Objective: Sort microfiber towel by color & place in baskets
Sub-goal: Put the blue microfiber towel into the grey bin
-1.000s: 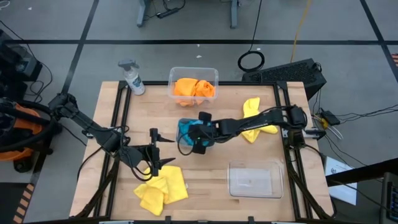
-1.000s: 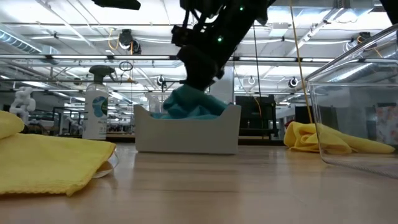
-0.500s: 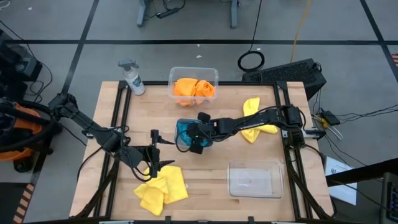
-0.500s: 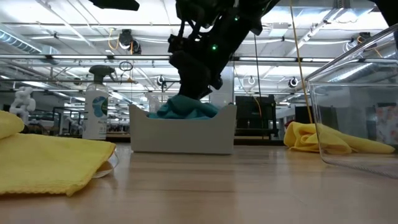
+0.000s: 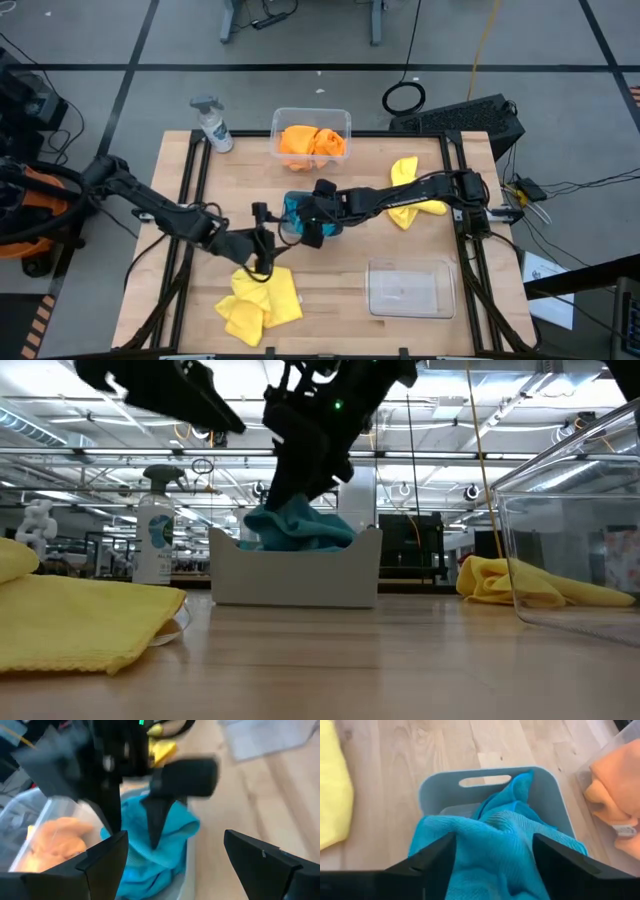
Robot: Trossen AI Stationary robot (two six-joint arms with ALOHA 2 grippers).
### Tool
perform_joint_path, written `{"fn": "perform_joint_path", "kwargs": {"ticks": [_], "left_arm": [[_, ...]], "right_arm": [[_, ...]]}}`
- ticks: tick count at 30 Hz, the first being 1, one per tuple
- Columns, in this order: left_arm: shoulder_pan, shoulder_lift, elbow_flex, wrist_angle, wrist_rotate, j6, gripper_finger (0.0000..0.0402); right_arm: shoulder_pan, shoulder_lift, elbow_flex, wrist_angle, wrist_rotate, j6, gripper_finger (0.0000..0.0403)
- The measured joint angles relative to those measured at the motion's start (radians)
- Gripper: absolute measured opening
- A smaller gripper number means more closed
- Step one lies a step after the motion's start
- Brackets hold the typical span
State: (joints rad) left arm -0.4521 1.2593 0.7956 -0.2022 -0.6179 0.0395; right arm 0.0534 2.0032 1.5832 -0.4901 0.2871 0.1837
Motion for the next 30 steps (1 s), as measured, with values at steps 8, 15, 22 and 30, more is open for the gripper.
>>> {"fn": "perform_joint_path", "kwargs": {"ticks": [8, 15, 22, 30], "left_arm": [[0.089, 0.082, 0.0, 0.004, 0.102, 0.008, 0.0334], [0.162, 0.151, 0.0, -0.009, 0.131, 0.028, 0.0334], [0.188, 0.142, 0.0, -0.088, 0.122, 0.005, 0.0334], [0.158, 0.08, 0.0, -0.193, 0.117, -0.081, 0.0334]], "right_arm": [[0.041, 0.0, 0.081, -0.118, 0.002, -0.01, 0.029], [0.104, 0.0, 0.153, -0.295, 0.084, 0.003, 0.0279], [0.133, -0.002, 0.053, -0.186, 0.156, -0.064, 0.0217], [0.084, -0.002, -0.068, 0.004, 0.156, -0.13, 0.0078]]}}
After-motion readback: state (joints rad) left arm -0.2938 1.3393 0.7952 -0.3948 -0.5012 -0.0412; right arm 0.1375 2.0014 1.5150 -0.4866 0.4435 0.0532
